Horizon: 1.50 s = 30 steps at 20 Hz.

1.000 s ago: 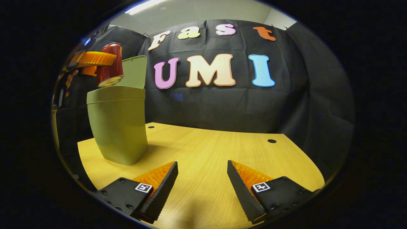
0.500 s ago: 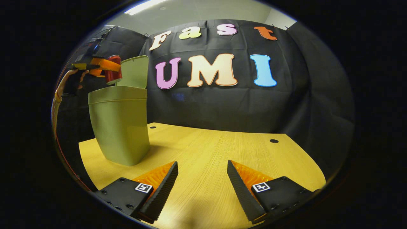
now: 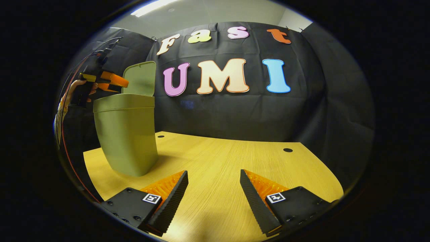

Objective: Press the lid of the desktop garbage bin to open it, pick up the crumpled paper on the desktop and throw it into the bin, then pick up the pop can on the desktop and drop it into the bin, and finally close the garbage bin lid.

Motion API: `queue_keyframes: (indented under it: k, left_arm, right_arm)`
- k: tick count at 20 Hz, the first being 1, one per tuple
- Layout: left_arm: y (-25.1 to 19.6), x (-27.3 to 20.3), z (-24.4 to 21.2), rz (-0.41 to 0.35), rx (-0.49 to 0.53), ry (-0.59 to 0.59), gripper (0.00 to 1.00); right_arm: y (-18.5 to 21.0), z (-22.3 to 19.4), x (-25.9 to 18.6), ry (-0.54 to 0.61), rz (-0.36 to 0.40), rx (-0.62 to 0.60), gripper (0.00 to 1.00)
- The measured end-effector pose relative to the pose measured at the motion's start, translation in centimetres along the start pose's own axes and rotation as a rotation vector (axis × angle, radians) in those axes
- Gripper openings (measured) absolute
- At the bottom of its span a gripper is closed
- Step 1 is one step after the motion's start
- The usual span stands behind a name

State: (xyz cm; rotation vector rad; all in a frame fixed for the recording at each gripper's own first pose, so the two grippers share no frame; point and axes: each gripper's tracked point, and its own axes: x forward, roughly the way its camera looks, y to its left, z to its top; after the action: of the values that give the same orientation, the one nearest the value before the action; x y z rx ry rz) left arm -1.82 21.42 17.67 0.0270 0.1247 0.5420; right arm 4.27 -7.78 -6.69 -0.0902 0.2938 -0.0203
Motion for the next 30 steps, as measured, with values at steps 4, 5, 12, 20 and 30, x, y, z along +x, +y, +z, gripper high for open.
queue_keyframes:
  k: [4, 5, 12, 20, 30]
  left_arm:
    - [-0.7, -0.7, 3.7, 0.005, 0.02, -0.063, 0.83]
    - [-0.9, -0.8, 4.9, 0.0, 0.014, -0.082, 0.83]
    - [0.5, -0.7, 12.2, 0.081, 0.038, -0.165, 0.83]
    - [4.0, 4.7, 17.1, 0.201, 0.051, -0.159, 0.84]
    - [5.1, 8.9, 15.1, 0.199, 0.012, -0.091, 0.83]
  right_arm:
    - [0.0, 0.2, -0.2, -0.007, -0.002, 0.002, 0.98]
    - [0.0, 0.4, -0.3, -0.011, -0.002, 0.0, 0.98]
    - [0.1, 0.2, 0.0, -0.007, -0.031, -0.041, 0.98]
    - [0.8, 0.1, 0.8, -0.013, -0.031, -0.069, 0.98]
    - [-0.9, -0.1, 2.0, -0.028, -0.06, -0.055, 0.98]
